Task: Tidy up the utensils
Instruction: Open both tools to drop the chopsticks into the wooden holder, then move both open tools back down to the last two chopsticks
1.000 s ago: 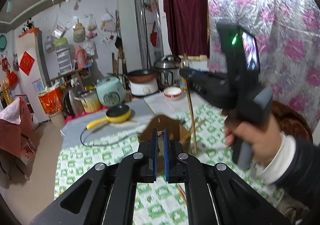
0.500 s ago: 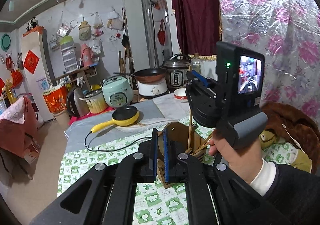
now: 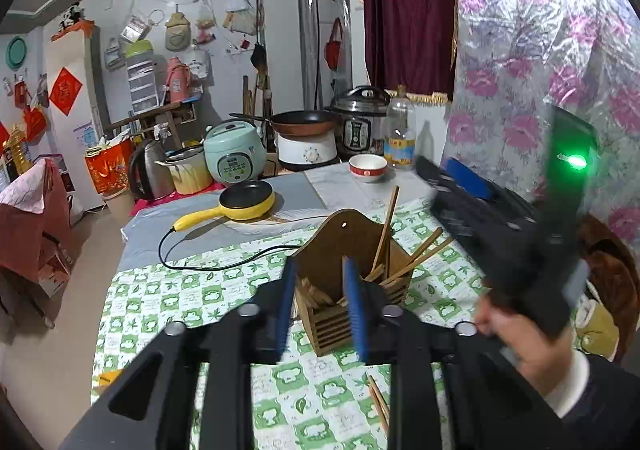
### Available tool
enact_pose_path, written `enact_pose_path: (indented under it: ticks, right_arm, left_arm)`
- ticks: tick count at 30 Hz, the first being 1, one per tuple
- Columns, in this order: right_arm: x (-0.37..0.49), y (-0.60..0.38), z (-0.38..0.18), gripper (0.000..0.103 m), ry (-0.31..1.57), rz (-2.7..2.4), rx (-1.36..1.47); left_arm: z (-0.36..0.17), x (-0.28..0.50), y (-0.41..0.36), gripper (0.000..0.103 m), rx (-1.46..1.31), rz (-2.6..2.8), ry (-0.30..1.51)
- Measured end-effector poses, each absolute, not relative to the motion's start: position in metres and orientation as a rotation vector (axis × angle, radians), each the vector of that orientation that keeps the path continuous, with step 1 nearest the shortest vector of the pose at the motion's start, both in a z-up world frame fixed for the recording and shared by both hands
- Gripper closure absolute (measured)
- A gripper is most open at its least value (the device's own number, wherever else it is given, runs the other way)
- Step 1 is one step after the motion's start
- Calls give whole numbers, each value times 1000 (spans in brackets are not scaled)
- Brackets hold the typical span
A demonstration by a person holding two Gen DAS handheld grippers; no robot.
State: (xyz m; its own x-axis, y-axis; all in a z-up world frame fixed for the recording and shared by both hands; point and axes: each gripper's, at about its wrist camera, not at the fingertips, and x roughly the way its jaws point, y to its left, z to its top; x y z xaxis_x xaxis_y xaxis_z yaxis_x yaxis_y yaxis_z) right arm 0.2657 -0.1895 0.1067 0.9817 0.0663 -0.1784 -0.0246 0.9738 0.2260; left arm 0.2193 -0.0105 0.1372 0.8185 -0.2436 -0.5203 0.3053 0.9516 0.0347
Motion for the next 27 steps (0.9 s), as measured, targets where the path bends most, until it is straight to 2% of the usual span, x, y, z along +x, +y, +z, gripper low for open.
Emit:
enact_pose_path:
  ticks: [2,4,6,14,16,18,27]
  right_arm:
    - [243,-204,110,62,190,59,250]
    - [218,-217,111,62,212,69,248]
    - [201,-222,107,61,233,64,229]
    - [147,-228,66,61,370,37,165]
    - [138,-229,55,61,404,34,178]
    - [129,-226,43,56,439,33,166]
    - [95,-223,-6,56,570,20,135]
  left_arm:
    - [140,208,-6,69,112,-288,533]
    - [139,191,-1,60,95,-284,535]
    - [133,174,1,58,88,-285,545]
    - [85,133,6,55,21,-271,637]
    - [70,124,7,50,11,-260,665]
    - [55,116,9,49,-5,-263,697]
    - [-3,88,5,49,-53,-293,838]
